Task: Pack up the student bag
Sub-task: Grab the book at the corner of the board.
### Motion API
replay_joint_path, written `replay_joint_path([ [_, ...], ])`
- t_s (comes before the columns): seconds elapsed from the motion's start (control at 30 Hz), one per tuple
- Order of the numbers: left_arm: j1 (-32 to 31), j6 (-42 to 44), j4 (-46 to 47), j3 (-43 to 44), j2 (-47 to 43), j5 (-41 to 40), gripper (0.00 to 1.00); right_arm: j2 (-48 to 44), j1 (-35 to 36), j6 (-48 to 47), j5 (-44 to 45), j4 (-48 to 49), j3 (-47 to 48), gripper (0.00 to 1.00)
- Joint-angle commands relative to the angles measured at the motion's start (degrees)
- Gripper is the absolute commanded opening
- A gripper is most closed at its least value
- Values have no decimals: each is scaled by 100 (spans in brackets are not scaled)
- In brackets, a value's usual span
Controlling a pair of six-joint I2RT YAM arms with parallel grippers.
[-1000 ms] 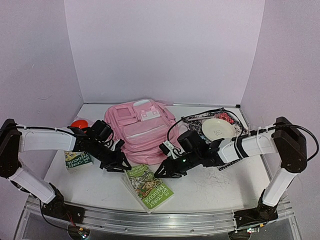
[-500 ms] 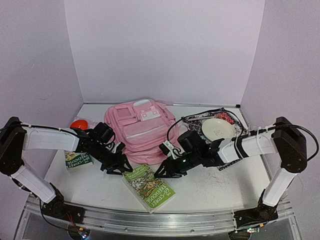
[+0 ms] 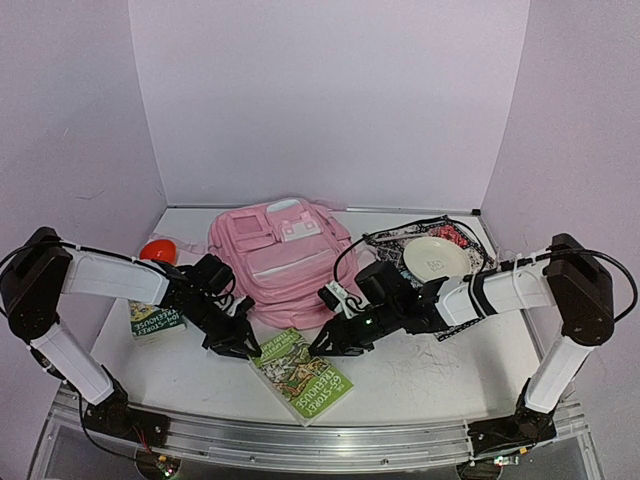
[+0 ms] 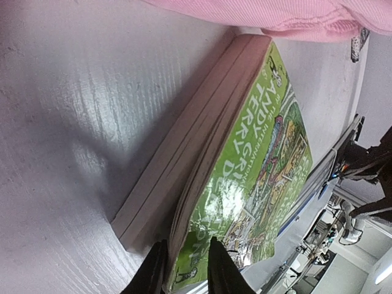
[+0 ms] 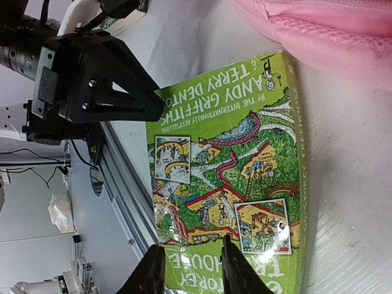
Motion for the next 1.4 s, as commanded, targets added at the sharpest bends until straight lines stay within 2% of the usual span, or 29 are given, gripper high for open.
replay_joint_path([
  [0.0,-16,-67,-46,236,-252,364,12,-86,-5,-120,27,-56,-76,34],
  [0.07,-17,-166,-48,324,-321,357,1,-100,-6,-192,32,-66,-58,34],
  [0.1,-16,-223,-47,371,-351,341,0,-118,-13,-218,60,-72,-51,34],
  [0.17,-19,-363,-47,506,-452,282,0,-184,-15,-274,142,-109,-51,35],
  [0.27,-16,-492,-47,708,-680,187,0,-337,-8,-333,332,-199,-114,43],
  [0.4,-16,-709,-40,899,-921,102,0,-617,-51,-210,700,-259,-382,61],
  [0.6,-11,-1053,-34,1146,-1346,-219,0,-1240,-250,136,1284,-153,-851,77],
  [0.83,-7,-1476,112,1247,-1618,-578,0,-1395,-466,790,968,685,-1368,91],
  [1.03,-6,-1875,546,1127,-1856,-688,0,-842,-466,1907,426,2609,-1896,93],
  [1.17,-7,-2038,771,1080,-1995,-690,0,-459,-467,2218,280,3173,-1875,93],
  [1.37,-7,-2018,865,1185,-2205,-668,0,-121,-466,2277,94,3419,-1676,93],
])
